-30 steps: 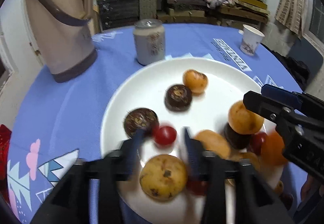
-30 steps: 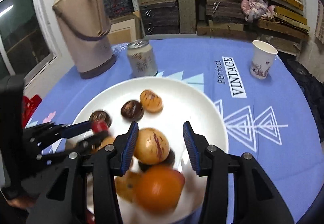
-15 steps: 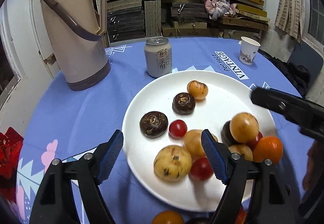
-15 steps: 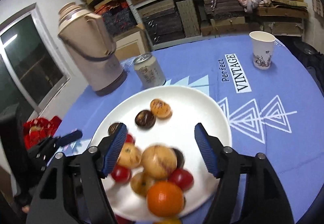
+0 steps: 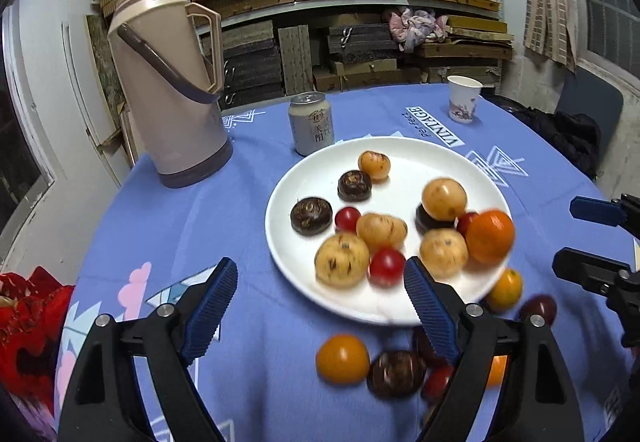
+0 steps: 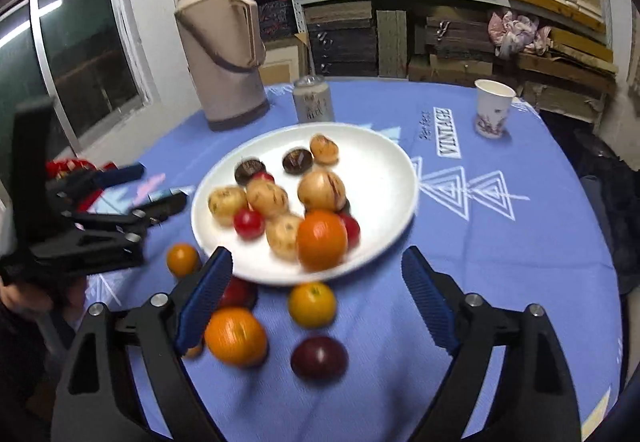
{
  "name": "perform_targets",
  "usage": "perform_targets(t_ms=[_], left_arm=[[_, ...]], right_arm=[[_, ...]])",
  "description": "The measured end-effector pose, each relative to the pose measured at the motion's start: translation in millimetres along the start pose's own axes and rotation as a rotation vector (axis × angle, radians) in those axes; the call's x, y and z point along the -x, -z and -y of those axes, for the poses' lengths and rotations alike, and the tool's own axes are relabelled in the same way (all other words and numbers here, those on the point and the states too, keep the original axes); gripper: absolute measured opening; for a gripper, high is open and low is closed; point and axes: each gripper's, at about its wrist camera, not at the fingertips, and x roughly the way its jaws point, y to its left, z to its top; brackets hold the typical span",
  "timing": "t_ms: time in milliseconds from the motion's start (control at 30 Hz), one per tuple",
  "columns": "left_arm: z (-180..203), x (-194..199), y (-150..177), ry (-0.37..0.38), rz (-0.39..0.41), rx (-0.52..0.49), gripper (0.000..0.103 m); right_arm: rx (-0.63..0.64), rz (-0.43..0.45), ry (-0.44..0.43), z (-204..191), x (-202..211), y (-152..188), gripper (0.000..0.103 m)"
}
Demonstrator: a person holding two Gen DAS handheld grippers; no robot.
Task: Organize fruits
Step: 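Withdraw both open tools from the plate toward the fruit pile, then grasp an orange-yellow tomato with the left tool while the right tool grasps a dark red plum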
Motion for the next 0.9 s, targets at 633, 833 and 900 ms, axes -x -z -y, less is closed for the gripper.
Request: perform_targets(t_ms=[633,833,900], left_arm=[[-12.5,4.1,28.3,0.035,-0.045,0.051,0.086],[-8.8,-1.4,35.6,0.033,-0.084,0.008,0.086],[-8.3,-0.6,40.7,0.038,-0.090,-0.007,0.086]], right_arm=[[-0.054,-0.083,-0.196,-24.4,-33.7,-8.9,0.078],[0.048,-0.080,-0.064,-24.7,-15.9,8.1,0.080],[0.092,-0.101,-0.038,-24.8,-11.3,19.1,0.081]])
